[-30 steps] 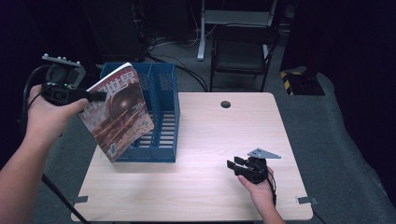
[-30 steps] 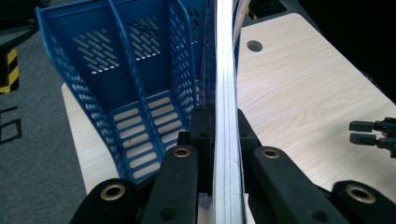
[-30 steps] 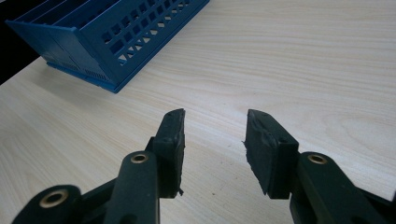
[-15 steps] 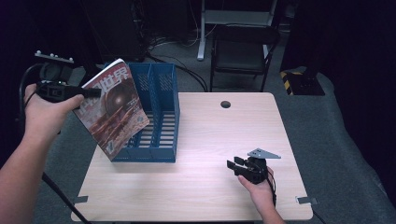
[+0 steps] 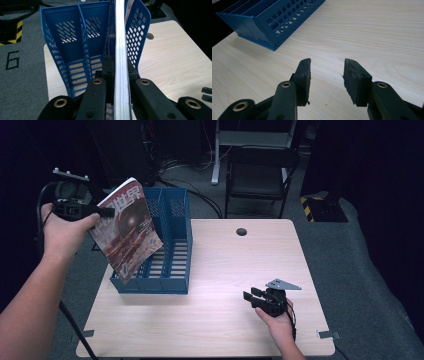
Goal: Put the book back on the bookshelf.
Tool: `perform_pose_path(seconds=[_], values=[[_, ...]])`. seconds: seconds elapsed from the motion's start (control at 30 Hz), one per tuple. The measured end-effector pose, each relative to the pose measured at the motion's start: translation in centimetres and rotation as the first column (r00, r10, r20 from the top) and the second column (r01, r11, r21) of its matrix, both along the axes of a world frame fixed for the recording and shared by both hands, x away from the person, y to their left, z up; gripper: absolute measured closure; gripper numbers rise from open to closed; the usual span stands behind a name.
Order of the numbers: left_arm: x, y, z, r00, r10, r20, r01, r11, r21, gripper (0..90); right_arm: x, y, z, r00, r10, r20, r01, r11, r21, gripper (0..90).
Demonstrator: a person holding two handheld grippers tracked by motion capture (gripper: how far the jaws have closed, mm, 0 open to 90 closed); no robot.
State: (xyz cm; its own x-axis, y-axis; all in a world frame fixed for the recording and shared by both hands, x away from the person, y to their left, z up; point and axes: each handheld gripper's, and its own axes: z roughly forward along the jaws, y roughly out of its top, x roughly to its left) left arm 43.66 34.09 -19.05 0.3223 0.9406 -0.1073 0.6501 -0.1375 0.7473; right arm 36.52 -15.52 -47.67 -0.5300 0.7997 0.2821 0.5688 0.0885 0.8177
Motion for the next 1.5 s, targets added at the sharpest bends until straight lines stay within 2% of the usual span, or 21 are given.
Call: perform_pose_path(seconds=[0.3, 0.5, 0.73, 0.97, 1.1, 1.33, 1.5], values=[[1.3, -0.6, -0.4, 0.9995, 0.03, 0.009, -0.03, 0.9994, 0.019, 84.0, 0.0, -0.1, 0.0, 1.0, -0.002, 0.004, 0.002, 1.0, 0.0, 57.0], [1.8, -0.7, -0.7, 0.9988, 0.047, 0.016, -0.047, 0.9989, 0.004, 84.0, 0.0, -0.2, 0.1, 1.0, -0.004, 0.005, 0.004, 1.0, 0.004, 57.0], [2.8, -0.9, -1.4, 0.9975, 0.071, 0.002, -0.071, 0.9975, 0.001, 83.9, 0.0, -0.1, 0.1, 1.0, -0.008, 0.001, 0.008, 1.0, 0.008, 57.0], [3.6, -1.1, -2.0, 0.9918, 0.127, 0.003, -0.127, 0.9916, -0.025, 84.0, 0.0, -0.1, 0.1, 1.0, -0.002, 0.003, 0.002, 1.0, 0.008, 57.0], [3.9, -1.1, -2.2, 0.99, 0.14, 0.016, -0.14, 0.9897, -0.03, 83.9, 0.0, -0.1, 0.1, 0.9999, -0.002, 0.011, 0.002, 1.0, 0.006, 57.0], [4.4, -1.2, -2.8, 0.9842, 0.177, 0.011, -0.176, 0.9831, -0.052, 83.9, 0.0, -0.2, 0.2, 0.9999, 0.002, 0.011, -0.002, 1.0, 0.01, 57.0], [4.6, -1.4, -3.1, 0.9824, 0.186, 0.013, -0.186, 0.9816, -0.046, 83.9, 0.0, -0.1, 0.2, 0.9999, 0.002, 0.012, -0.002, 1.0, 0.01, 57.0]])
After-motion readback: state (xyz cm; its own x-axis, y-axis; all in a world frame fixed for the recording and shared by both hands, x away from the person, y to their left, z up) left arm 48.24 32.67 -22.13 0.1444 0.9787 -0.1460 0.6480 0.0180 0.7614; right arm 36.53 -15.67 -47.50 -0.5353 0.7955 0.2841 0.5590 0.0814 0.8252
